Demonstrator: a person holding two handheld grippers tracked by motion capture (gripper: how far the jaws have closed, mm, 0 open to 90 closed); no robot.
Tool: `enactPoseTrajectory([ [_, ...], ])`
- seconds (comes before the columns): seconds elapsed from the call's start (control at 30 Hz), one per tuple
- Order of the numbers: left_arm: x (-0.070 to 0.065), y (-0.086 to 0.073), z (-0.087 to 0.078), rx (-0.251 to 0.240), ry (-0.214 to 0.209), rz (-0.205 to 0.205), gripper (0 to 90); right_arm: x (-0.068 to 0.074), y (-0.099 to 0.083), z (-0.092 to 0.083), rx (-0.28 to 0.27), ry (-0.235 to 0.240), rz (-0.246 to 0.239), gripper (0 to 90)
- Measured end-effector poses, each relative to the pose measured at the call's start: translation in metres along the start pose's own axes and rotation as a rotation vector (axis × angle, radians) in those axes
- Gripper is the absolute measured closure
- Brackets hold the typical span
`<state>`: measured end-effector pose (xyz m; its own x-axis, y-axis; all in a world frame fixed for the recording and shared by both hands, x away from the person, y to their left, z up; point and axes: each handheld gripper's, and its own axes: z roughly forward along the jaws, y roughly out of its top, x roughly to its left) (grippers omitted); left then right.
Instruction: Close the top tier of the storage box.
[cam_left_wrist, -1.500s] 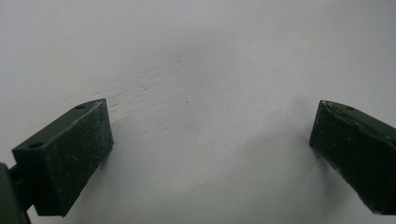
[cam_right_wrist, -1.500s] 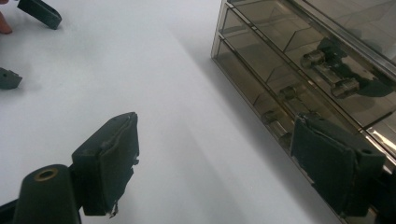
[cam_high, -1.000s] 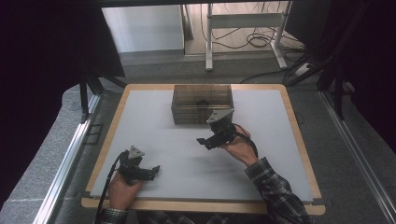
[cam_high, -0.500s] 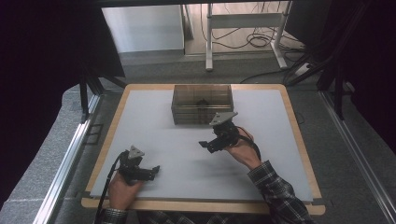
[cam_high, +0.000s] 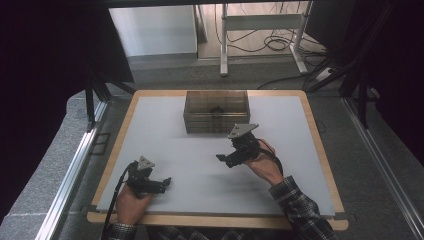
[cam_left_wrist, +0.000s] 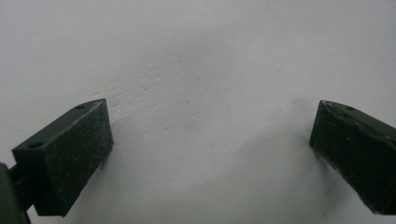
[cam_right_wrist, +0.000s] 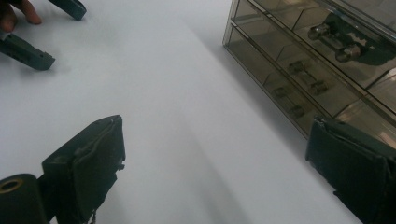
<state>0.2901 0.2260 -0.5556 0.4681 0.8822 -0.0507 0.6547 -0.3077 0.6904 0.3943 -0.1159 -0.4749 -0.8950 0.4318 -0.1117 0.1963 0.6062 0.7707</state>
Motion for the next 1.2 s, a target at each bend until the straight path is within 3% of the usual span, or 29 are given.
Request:
enactPoseTrajectory([
  [0.37,0.0,0.0,0.0,0.0,0.001,0.003,0.0,0.005,-0.006,-0.006,0.013,-0.014,-0.021,3.0],
  [1.2,0.0,0.0,0.0,0.001,0.002,0.003,0.0,0.011,-0.029,-0.019,0.01,-0.024,-0.002,3.0],
])
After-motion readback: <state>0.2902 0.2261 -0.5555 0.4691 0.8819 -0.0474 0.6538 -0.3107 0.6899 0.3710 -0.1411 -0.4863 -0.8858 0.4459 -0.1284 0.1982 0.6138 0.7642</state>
